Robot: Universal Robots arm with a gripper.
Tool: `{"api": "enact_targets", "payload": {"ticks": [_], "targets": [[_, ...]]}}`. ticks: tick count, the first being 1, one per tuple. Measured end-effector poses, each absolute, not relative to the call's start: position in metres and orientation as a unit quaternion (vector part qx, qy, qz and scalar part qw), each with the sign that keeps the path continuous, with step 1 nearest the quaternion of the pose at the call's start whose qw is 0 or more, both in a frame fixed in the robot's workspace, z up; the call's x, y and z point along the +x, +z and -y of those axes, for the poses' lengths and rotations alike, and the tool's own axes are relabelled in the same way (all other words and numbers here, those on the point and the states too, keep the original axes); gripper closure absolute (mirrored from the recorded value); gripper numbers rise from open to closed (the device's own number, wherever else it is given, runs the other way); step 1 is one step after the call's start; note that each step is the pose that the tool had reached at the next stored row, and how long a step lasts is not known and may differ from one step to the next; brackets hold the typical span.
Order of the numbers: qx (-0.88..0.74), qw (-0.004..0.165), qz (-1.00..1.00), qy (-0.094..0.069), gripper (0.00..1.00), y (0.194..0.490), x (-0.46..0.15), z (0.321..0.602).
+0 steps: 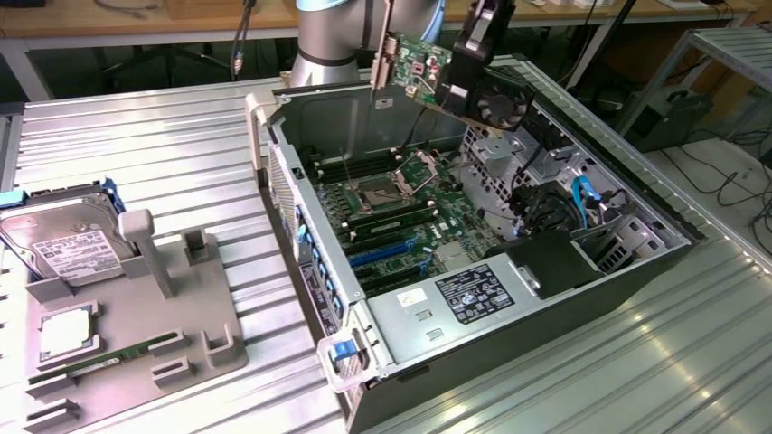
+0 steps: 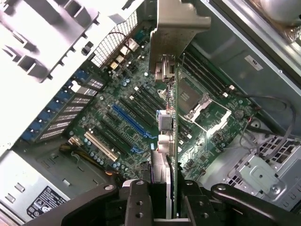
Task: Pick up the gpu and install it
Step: 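Insert the gpu into the slot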
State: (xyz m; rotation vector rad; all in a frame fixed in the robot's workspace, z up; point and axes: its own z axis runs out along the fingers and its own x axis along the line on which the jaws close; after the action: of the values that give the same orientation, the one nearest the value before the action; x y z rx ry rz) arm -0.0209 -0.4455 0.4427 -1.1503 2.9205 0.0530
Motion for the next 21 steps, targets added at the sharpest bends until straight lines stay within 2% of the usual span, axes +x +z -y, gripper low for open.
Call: {"api": "enact_targets", "payload": {"ticks": [21], "targets": [[-0.510,-0.002,-0.860,0.017,0.72,0.4426,-0.0209,0.4459]]}}
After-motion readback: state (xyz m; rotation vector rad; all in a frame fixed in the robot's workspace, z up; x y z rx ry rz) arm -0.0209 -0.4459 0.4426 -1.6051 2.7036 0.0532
